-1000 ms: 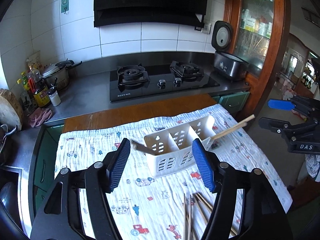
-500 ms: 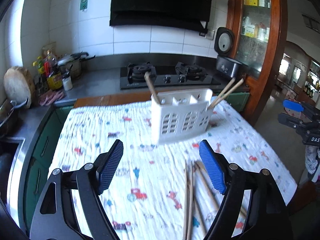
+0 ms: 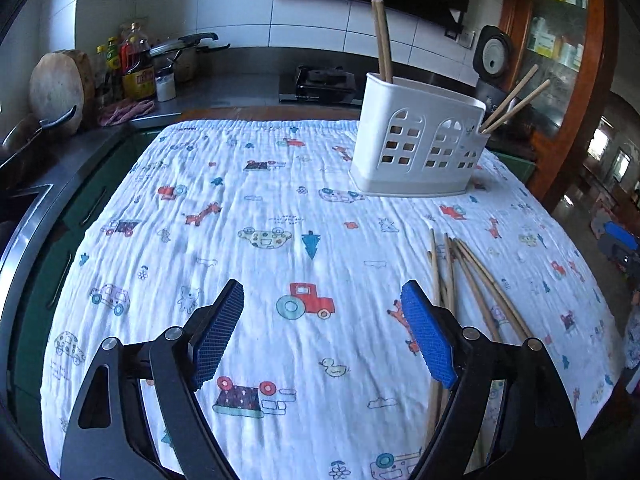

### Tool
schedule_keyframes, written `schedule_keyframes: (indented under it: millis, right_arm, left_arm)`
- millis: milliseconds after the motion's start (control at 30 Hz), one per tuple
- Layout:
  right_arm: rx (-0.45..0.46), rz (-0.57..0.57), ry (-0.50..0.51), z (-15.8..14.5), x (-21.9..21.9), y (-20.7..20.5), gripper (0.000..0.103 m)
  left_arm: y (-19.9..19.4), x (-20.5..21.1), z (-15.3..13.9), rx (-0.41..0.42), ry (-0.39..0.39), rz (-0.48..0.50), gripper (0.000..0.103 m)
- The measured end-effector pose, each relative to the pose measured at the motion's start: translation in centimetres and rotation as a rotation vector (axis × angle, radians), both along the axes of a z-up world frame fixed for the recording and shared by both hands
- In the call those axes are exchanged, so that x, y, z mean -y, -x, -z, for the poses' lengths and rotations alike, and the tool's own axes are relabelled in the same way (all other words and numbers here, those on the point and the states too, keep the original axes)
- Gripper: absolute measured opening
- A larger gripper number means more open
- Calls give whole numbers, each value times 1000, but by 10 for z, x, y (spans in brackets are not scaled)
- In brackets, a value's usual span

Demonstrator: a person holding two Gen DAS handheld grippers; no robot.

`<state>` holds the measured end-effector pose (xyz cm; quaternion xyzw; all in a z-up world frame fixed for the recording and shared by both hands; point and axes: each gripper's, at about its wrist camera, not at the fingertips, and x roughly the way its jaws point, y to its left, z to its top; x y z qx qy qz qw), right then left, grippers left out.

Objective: Organize utensils
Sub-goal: 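Withdraw the right gripper from the holder back to the chopstick bundle, then close the right gripper on another chopstick while the left gripper holds the bundle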

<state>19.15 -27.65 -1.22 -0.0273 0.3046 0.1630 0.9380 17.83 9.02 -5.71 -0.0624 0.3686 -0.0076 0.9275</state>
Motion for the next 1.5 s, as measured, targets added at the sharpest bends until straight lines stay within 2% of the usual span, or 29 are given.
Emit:
schedule_keyframes:
  millis: [233,433,567,733,833,933,1200,1500]
  right_arm:
    - [-52,44,51,34,2,-9,90]
    - [-96,82,47,54,7,-17,90]
    - [-135,57,45,60,0,-10,89]
    - [-168,-20,48,62,-18,11,78]
    - [-186,-68,44,65,-30,24,70]
    - [-211,-105,51,69,-41,35,58]
    - [-271,-155,49,80,-56,50,24]
    - [-292,-182,65,84,-62,55,8]
  left_arm:
    - [-6,-5,27,-48,-7,-15,81]
    - [-10,-6,34,-70,1,-26,81]
    - [-3,2,29,-48,-7,1,81]
    - [7,13,22,-33,-13,31,79]
    - [15,19,20,-32,-13,53,74]
    - [22,27,21,-47,-13,80,66]
    - [39,47,25,-77,-1,155,37]
    - [46,62,31,-99,28,221,21]
